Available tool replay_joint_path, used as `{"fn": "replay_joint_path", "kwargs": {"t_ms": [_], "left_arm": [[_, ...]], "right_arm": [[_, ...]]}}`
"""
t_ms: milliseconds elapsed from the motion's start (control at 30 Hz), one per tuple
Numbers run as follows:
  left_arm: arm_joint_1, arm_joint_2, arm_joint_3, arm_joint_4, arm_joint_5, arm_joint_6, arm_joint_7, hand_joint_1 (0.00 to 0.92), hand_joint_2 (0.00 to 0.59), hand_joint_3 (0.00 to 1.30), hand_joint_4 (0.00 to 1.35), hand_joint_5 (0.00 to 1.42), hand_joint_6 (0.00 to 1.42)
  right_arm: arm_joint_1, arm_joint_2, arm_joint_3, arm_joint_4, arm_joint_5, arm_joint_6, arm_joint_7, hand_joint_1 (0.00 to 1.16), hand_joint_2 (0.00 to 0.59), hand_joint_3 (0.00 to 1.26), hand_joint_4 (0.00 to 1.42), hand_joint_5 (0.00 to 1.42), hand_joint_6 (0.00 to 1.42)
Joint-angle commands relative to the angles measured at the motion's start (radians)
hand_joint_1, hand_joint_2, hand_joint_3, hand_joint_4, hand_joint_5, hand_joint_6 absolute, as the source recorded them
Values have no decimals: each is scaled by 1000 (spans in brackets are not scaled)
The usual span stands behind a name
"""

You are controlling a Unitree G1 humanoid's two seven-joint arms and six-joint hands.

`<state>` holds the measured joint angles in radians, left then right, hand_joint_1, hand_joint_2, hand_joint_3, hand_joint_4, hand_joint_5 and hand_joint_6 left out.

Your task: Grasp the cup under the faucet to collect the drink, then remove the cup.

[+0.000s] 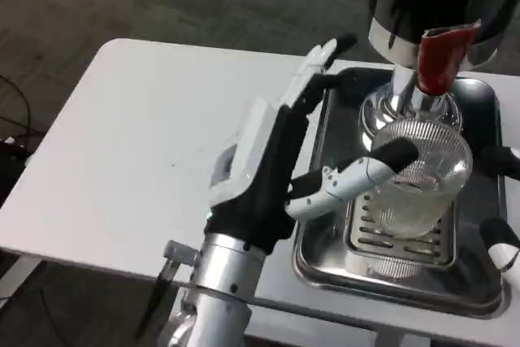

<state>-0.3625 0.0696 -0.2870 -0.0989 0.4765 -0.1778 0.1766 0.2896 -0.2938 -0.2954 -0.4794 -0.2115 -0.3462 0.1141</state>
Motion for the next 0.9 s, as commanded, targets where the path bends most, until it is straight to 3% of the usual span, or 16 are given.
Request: {"fn": "replay_joint_path", "kwargs": {"t_ms": [33,267,500,700,900], "left_arm": [[14,-7,40,-111,-99,20,-78,44,0,166,125,251,292],[-1,-32,80,-217,-179,93,-142,27,1,178,167,257,297],[-76,-50,102,-190,-258,136,-202,29,4,182,194,259,300],[-128,-53,88,-159,-298,135,-256,29,4,186,197,259,301],[-137,-84,53,-173,-329,144,-294,30,8,201,229,275,304]], "right_arm": [[5,5,3,-17,-7,6,-8,345,394,215,215,158,67],[2,6,10,-19,-10,10,-7,348,398,215,216,158,67],[-2,6,18,-27,-12,17,-5,349,398,215,216,158,67],[-3,4,21,-31,-10,22,-6,350,398,215,218,158,67],[-6,1,17,-27,-6,23,-5,350,399,215,219,158,67]]}}
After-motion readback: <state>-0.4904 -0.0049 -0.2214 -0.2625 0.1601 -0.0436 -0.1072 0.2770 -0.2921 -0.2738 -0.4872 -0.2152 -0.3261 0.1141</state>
